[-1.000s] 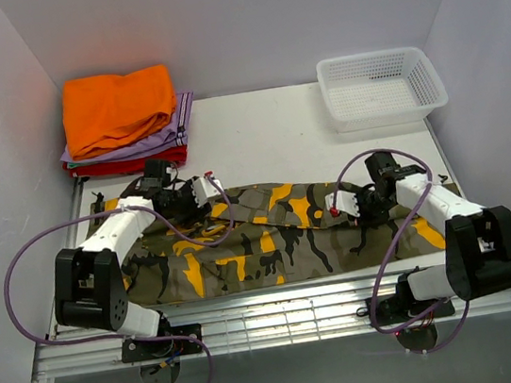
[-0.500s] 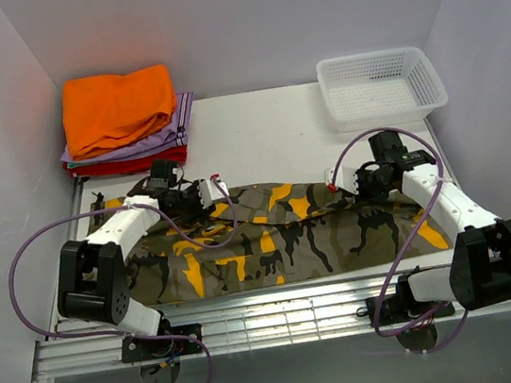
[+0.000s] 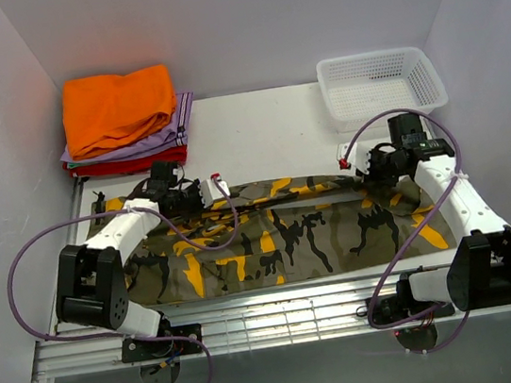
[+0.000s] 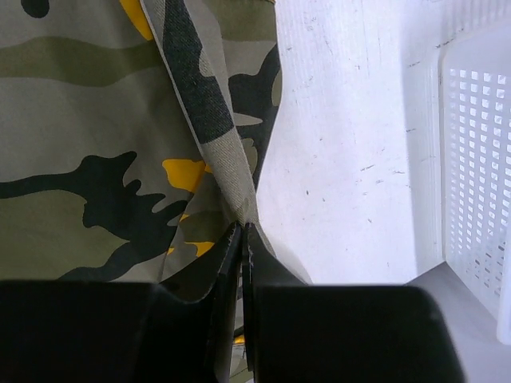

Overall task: Fold and stack the trousers
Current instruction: Flatten the trousers out

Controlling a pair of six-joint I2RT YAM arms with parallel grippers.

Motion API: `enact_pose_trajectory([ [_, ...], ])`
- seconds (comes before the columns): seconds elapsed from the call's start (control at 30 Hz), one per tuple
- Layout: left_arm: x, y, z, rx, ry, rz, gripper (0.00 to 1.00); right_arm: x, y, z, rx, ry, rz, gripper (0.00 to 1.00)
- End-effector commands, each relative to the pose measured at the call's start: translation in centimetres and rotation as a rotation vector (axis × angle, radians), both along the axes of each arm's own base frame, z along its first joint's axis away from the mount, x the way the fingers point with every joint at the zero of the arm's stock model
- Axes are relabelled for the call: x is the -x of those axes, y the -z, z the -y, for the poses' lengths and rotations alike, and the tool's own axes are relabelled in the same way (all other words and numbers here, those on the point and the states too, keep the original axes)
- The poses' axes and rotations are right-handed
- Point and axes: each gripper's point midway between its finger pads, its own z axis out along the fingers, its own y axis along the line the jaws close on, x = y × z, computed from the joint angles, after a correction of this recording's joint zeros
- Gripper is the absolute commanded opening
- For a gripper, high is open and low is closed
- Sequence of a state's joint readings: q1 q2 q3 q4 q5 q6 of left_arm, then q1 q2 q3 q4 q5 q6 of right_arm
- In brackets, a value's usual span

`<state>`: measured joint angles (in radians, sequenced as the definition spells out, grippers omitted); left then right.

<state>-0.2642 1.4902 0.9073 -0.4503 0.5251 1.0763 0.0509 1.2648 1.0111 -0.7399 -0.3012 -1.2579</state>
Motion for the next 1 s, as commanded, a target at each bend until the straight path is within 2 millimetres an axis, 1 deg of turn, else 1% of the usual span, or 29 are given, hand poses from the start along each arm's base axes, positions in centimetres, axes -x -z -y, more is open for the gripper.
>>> enact_pose_trajectory([
  [0.0,-0.8,-2.7,0.4,0.049,-0.03,0.061,0.0,-1.3,-2.3,0.6,-0.018,0.049,0.048,0.08],
  [0.03,-1.1,-3.2,0.4,0.057,-0.045,0.07,0.0,-1.6,-2.5,0.6,-0.025,0.061,0.055,0.08],
  [0.13,-3.1,-5.2,0.7,0.101,-0.112,0.132,0.0,-3.5,-3.3,1.0,-0.043,0.119,0.105,0.08],
  [0.17,-4.2,-6.3,0.9,0.125,-0.129,0.18,0.0,-4.2,-3.6,1.1,-0.046,0.139,0.126,0.08],
  [0.2,-5.0,-6.9,0.7,0.132,-0.161,0.207,0.0,-5.7,-4.3,1.5,-0.043,0.164,0.184,0.08],
  [0.23,-5.8,-7.3,0.7,0.153,-0.202,0.215,0.0,-6.4,-4.5,1.7,-0.05,0.194,0.207,0.08],
  [0.27,-7.2,-8.4,0.8,0.178,-0.227,0.271,0.0,-7.3,-4.4,1.9,-0.051,0.213,0.228,0.08],
  [0.3,-8.1,-8.7,0.8,0.189,-0.257,0.296,0.0,-8.9,-5.3,2.4,-0.041,0.239,0.295,0.08],
  [0.33,-9.2,-9.1,0.1,0.191,-0.324,0.319,0.0,-9.6,-5.2,2.6,-0.046,0.268,0.309,0.08],
  [0.37,-11.0,-9.1,0.1,0.205,-0.356,0.36,0.0,-10.3,-5.0,2.9,-0.043,0.281,0.32,0.08],
  [0.4,-12.0,-8.9,-0.2,0.203,-0.393,0.375,0.0,-11.2,-3.4,3.2,-0.01,0.305,0.296,0.08],
  [0.43,-13.6,-9.4,-0.8,0.205,-0.469,0.395,0.0,-12.6,-3.8,3.4,-0.013,0.336,0.336,0.08],
  [0.47,-15.1,-7.5,-1.1,0.183,-0.515,0.375,0.0,-13.5,-3.0,3.6,-0.002,0.351,0.332,0.08],
  [0.5,-16.2,-7.0,-1.6,0.174,-0.573,0.366,0.0,-14.5,-0.8,4.1,0.037,0.39,0.302,0.08],
  [0.53,-17.1,-6.9,-2.1,0.17,-0.623,0.355,0.12,-15.6,-0.5,4.3,0.05,0.417,0.322,0.08],
  [0.57,-18.0,-6.6,-2.4,0.156,-0.679,0.313,0.19,-16.9,1.1,4.4,0.067,0.45,0.298,0.14],
  [0.6,-18.1,-7.0,-2.5,0.161,-0.7,0.297,0.27,-17.5,1.4,4.7,0.112,0.493,0.306,0.22],
  [0.63,-18.1,-7.7,-2.7,0.18,-0.724,0.293,0.43,-18.2,1.3,4.7,0.121,0.521,0.316,0.33],
  [0.67,-17.3,-7.9,-2.9,0.201,-0.749,0.245,0.49,-19.0,0.6,4.7,0.104,0.561,0.33,0.41],
  [0.7,-16.7,-10.3,-3.7,0.241,-0.757,0.253,0.58,-19.2,-0.2,4.7,0.096,0.58,0.341,0.48],
  [0.73,-16.0,-11.2,-4.0,0.261,-0.754,0.238,0.61,-19.2,-0.9,4.5,0.077,0.585,0.344,0.64],
  [0.77,-14.6,-11.1,-4.3,0.253,-0.752,0.179,0.65,-18.8,-2.6,4.4,0.064,0.589,0.354,0.67],
  [0.8,-13.6,-12.7,-5.7,0.274,-0.772,0.173,0.65,-18.4,-3.5,4.4,0.054,0.587,0.362,0.71],
  [0.83,-11.8,-11.9,-6.5,0.245,-0.78,0.094,0.65,-17.9,-4.1,4.5,0.052,0.579,0.358,0.74],
  [0.87,-10.9,-11.8,-7.1,0.241,-0.786,0.063,0.65,-16.5,-5.1,4.5,0.056,0.57,0.345,0.74],
  [0.9,-9.5,-11.6,-8.7,0.244,-0.81,0.035,0.65,-15.8,-5.4,4.6,0.054,0.548,0.328,0.74],
  [0.93,-7.9,-10.6,-9.5,0.223,-0.821,-0.024,0.65,-15.0,-5.4,4.8,0.059,0.538,0.308,0.74],
  [0.97,-6.9,-9.9,-10.0,0.214,-0.826,-0.054,0.65,-13.6,-5.8,5.5,0.072,0.54,0.284,0.74],
])
